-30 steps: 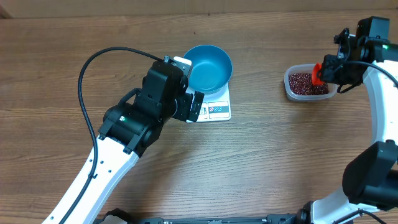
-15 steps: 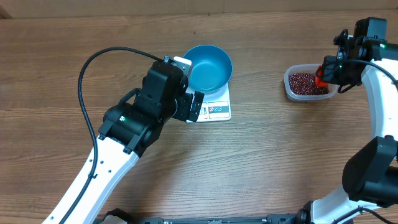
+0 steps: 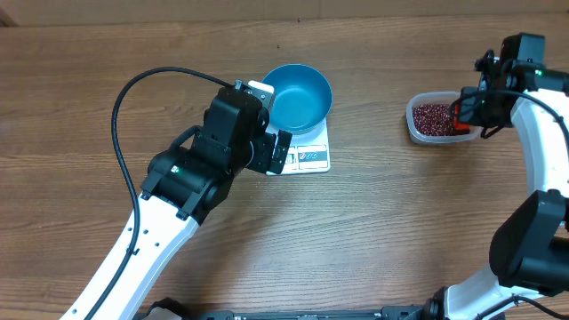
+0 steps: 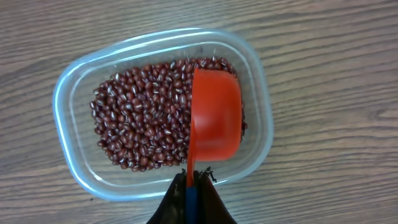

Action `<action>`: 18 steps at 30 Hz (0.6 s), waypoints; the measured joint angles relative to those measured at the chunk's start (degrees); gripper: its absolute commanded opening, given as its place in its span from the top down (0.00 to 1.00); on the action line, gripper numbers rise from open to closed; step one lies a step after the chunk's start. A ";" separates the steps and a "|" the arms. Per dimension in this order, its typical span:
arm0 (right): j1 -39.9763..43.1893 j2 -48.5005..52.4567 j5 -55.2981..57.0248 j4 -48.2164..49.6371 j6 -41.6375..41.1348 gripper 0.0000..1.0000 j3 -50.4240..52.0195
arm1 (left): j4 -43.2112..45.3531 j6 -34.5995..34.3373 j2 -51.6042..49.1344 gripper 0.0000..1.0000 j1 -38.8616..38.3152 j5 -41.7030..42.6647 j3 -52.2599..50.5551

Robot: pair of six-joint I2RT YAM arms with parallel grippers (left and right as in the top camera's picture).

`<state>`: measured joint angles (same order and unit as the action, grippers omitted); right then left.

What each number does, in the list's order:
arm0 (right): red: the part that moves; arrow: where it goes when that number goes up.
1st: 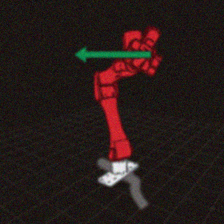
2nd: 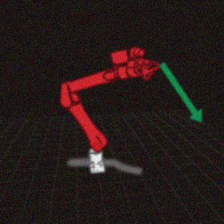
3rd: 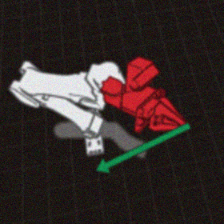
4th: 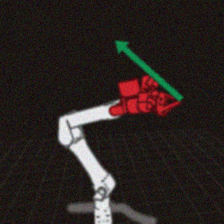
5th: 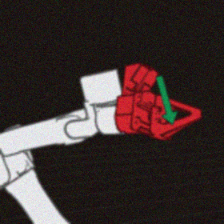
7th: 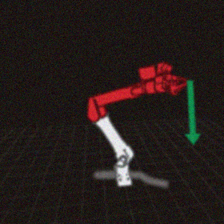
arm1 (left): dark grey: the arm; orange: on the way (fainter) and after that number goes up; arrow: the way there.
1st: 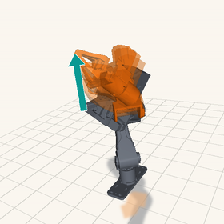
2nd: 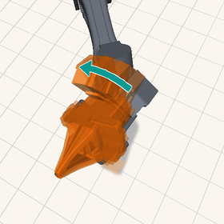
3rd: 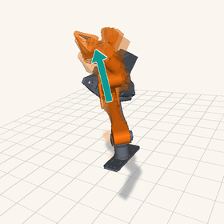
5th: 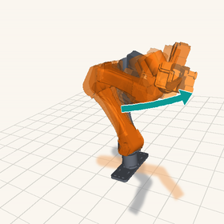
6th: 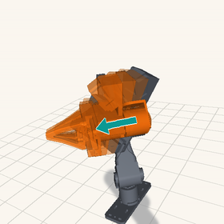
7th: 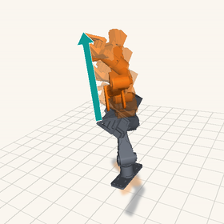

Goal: Scoop item into bowl and weigh 150g on scale
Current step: 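Push the red scoop down into the bean tub with the right gripper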

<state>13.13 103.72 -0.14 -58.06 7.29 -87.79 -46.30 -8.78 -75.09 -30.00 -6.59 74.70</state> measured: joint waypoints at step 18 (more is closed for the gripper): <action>0.00 0.00 -4.07 1.49 0.02 0.96 3.63 | 0.00 0.00 0.00 0.00 0.00 0.00 0.00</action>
<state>13.13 103.72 -4.21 -56.58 7.31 -84.16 -46.30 -8.78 -75.09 -30.00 -6.59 74.70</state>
